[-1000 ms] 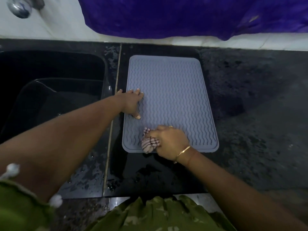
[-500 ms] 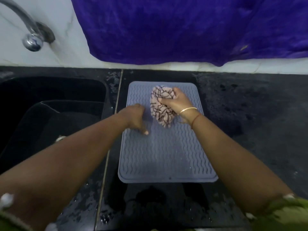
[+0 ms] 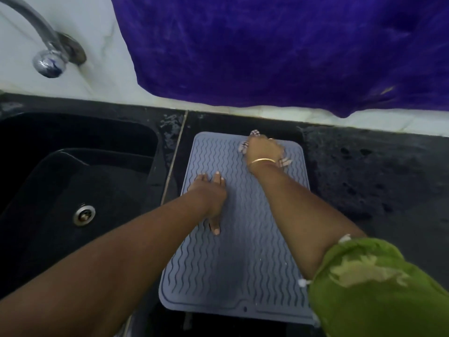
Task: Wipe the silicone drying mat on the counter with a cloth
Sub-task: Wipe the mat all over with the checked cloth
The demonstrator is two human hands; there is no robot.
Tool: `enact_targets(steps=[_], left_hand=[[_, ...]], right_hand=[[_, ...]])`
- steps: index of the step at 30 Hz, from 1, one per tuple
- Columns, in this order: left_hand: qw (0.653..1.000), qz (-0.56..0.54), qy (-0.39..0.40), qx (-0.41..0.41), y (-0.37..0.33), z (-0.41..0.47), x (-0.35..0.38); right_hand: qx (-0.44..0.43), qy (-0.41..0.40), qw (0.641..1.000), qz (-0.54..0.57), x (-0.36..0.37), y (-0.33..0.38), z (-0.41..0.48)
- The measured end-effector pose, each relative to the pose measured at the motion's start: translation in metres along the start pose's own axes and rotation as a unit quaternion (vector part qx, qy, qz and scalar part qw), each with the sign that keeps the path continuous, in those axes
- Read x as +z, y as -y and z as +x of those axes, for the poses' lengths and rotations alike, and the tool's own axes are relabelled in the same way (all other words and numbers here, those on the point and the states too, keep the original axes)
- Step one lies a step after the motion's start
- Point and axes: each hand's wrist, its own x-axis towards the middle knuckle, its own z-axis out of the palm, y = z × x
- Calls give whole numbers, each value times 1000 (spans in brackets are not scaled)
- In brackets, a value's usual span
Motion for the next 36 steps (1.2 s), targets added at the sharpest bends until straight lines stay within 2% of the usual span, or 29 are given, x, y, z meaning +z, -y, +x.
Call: enact_targets(steps=[2, 4, 7, 11, 15, 17, 20, 23, 26, 29, 33, 36], left_hand=[[1000, 4, 5, 1, 0, -2, -2], [1000, 13, 13, 1, 0, -3, -4], [1000, 15, 9, 4, 0, -4, -5], [1000, 20, 16, 3, -1, -4, -6], [1000, 8, 12, 10, 1, -3, -4], [1000, 12, 10, 11, 2, -4, -3], [1000, 4, -3, 13, 3, -4, -2], [1000, -10, -8, 16, 6, -4, -1], [1000, -2, -8, 16, 5, -4, -1], [1000, 7, 0, 13, 4, -2, -2], [1000, 11, -6, 13, 3, -2, -3], [1000, 19, 0, 15, 0, -5, -6]], right_hand=[[-14, -24, 1000, 13, 5, 28, -4], [-87, -35, 996, 8, 10, 37, -7], [-170, -3, 985, -36, 4, 2, -3], [-122, -2, 988, -94, 0, -40, 9], [-57, 24, 997, -43, -11, 1, 8], [-106, 32, 994, -23, -12, 19, 9], [-178, 50, 982, -28, -11, -4, 14], [-164, 27, 985, -44, -3, -34, 17], [-133, 47, 989, -50, 4, -14, 4], [-176, 41, 983, -28, 9, -6, -37], [-231, 35, 971, -40, 12, -30, -109], [-234, 30, 971, -39, 13, -32, -111]])
